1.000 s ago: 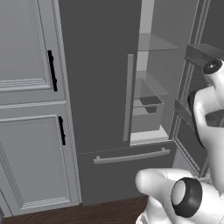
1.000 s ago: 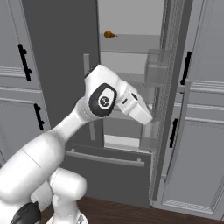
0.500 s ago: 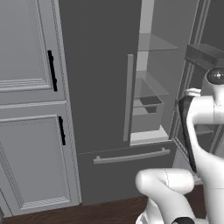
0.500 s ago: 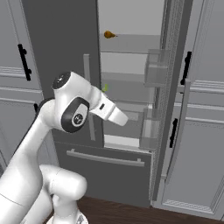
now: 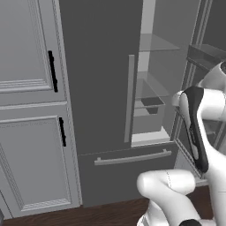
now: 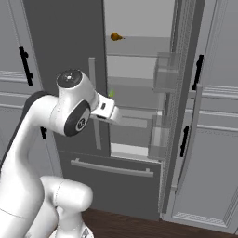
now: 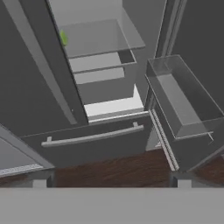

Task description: Grab a lemon wedge from the fridge and one ice cube from the ice bowl, and put them in the glass of lemonade.

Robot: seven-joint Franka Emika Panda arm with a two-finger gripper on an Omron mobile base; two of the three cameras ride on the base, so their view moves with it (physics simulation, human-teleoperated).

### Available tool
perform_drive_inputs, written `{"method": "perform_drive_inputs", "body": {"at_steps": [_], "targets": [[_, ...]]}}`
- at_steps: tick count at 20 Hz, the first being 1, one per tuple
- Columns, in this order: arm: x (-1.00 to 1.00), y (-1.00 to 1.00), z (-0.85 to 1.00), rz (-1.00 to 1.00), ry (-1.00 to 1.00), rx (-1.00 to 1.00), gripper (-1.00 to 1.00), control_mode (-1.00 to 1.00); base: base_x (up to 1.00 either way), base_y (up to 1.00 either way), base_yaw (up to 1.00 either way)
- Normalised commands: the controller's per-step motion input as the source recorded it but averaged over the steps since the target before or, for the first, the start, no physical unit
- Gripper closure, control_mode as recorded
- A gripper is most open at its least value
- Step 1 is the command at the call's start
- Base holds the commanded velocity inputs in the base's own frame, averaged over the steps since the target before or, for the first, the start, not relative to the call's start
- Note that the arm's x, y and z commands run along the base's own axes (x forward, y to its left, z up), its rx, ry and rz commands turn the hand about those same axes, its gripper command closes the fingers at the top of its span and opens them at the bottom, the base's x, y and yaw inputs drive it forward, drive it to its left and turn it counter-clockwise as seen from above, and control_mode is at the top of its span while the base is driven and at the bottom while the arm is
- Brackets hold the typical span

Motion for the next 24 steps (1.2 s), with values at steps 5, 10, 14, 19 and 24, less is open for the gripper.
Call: {"method": "perform_drive_inputs", "body": {"at_steps": [5,10,14,19,24], "targets": [[0.09,0.89,0.02,0.0,-0.11,0.0,-1.0,-1.0,0.0,0.0,0.0],[0.49,0.96,0.0,0.0,-0.11,0.0,-1.0,-1.0,0.0,0.0,0.0],[0.71,0.41,0.0,0.0,-0.02,-0.05,-1.0,-1.0,0.0,0.0,0.0],[0.68,0.24,0.0,0.0,0.0,0.0,-1.0,-1.0,0.0,0.0,0.0],[0.54,0.04,-0.08,0.08,0.0,0.0,-1.0,-1.0,0.0,0.0,0.0]]}}
